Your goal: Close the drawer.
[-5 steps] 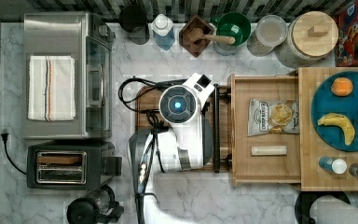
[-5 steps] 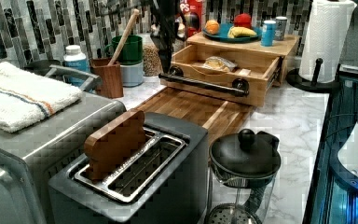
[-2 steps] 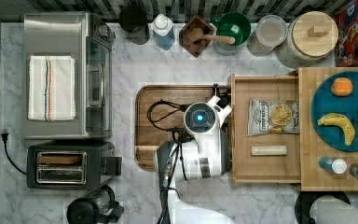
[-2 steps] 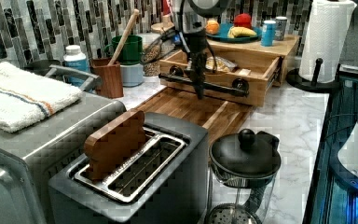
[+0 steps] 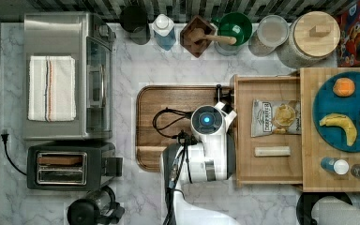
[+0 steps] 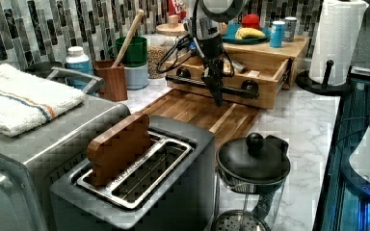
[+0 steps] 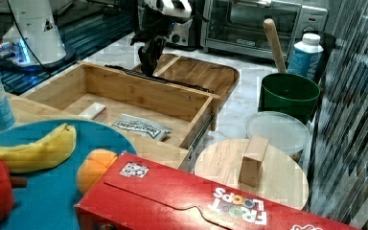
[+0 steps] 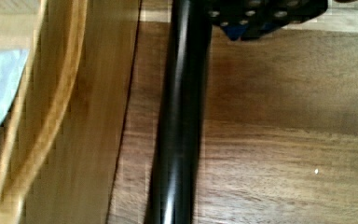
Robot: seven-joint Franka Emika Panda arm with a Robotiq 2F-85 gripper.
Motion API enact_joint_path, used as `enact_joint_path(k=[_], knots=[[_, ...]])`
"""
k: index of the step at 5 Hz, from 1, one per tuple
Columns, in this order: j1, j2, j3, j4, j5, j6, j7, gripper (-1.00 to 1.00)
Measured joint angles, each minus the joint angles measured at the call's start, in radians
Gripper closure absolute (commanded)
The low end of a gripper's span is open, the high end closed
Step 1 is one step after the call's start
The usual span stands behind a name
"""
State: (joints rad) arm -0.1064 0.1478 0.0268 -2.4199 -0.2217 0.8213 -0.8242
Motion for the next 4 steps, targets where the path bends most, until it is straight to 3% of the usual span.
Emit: enact_joint_path(k=[2,4], knots=[[-0.07,0.005,-0.001,0.033,0.01,0.002,-0.202,1.0],[-0.139,0.023,-0.038,0.1,0.126,0.054,-0.367,1.0]])
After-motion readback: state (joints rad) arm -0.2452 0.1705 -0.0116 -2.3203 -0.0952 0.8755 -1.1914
